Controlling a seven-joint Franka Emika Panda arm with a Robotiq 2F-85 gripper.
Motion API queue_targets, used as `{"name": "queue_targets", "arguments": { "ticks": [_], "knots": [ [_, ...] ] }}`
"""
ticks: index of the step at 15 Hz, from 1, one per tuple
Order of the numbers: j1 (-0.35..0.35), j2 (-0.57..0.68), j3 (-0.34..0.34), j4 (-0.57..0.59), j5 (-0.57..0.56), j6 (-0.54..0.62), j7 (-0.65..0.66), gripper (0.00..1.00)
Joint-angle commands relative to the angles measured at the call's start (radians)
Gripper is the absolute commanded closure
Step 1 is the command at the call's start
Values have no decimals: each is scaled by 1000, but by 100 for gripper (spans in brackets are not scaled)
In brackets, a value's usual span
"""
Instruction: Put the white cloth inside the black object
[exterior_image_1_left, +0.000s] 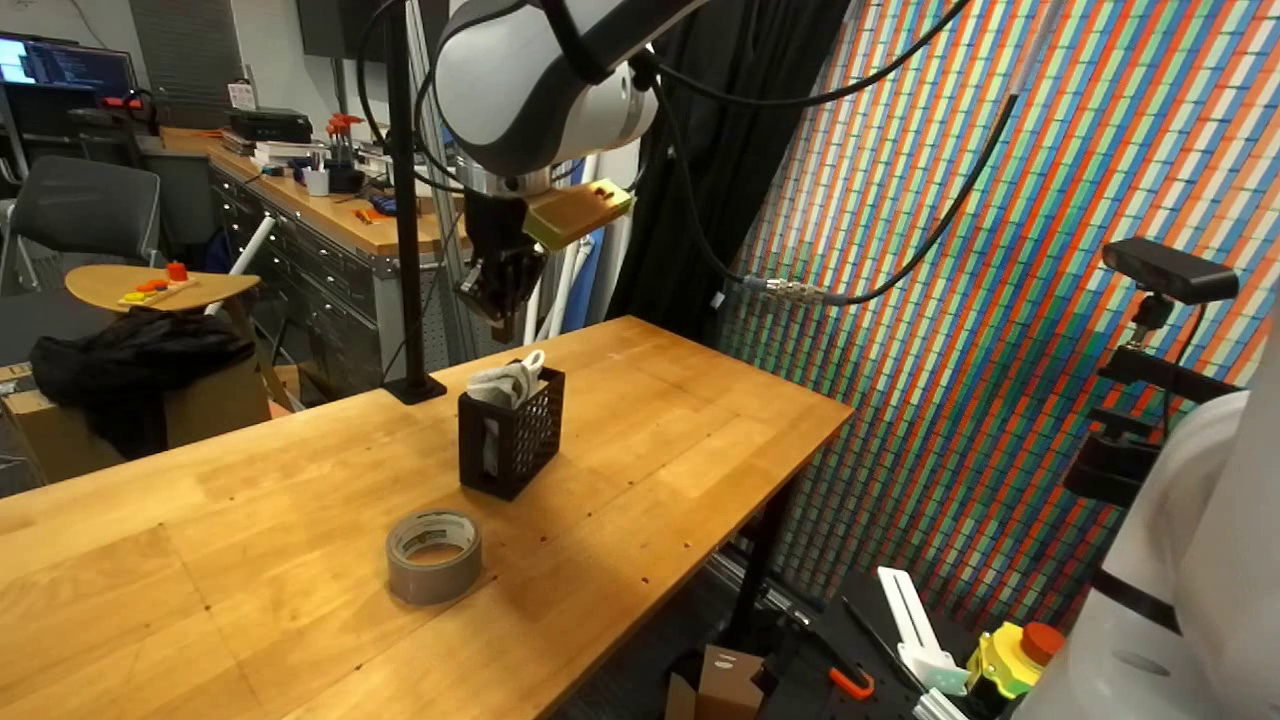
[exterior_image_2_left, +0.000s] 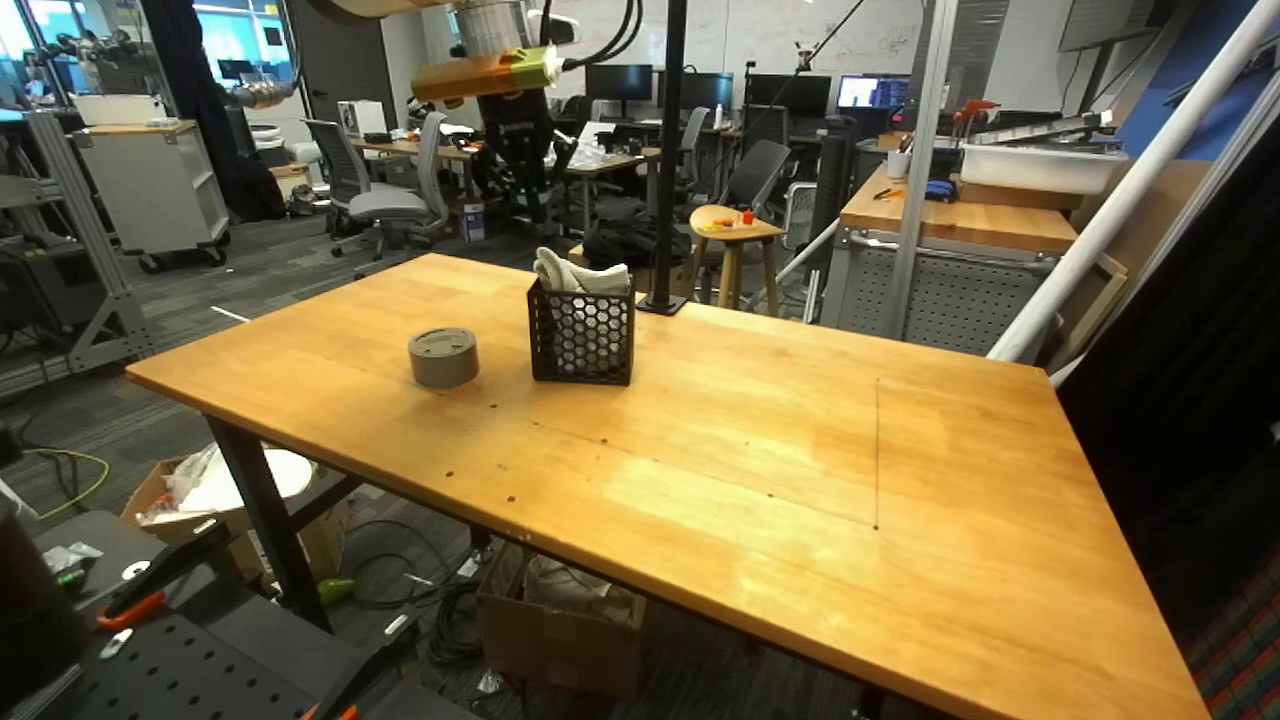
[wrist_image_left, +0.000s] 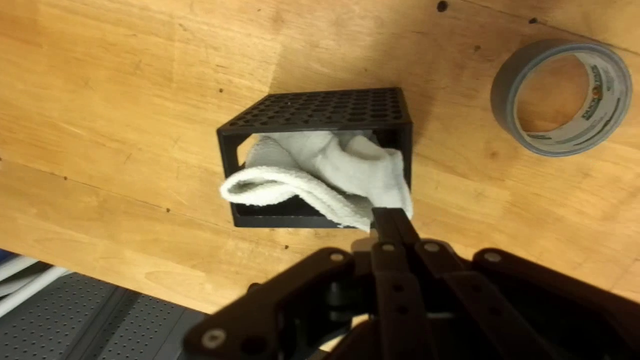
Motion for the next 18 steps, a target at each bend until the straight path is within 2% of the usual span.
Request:
{"name": "queue_targets", "arguments": {
  "ticks": [1,9,18],
  "knots": [
    [39,-12,17,-29,-22,32,71,96],
    [58,27,24,-23,-11,55,70,96],
    [16,89,-1,28,12,44,-60,95]
  ]
}}
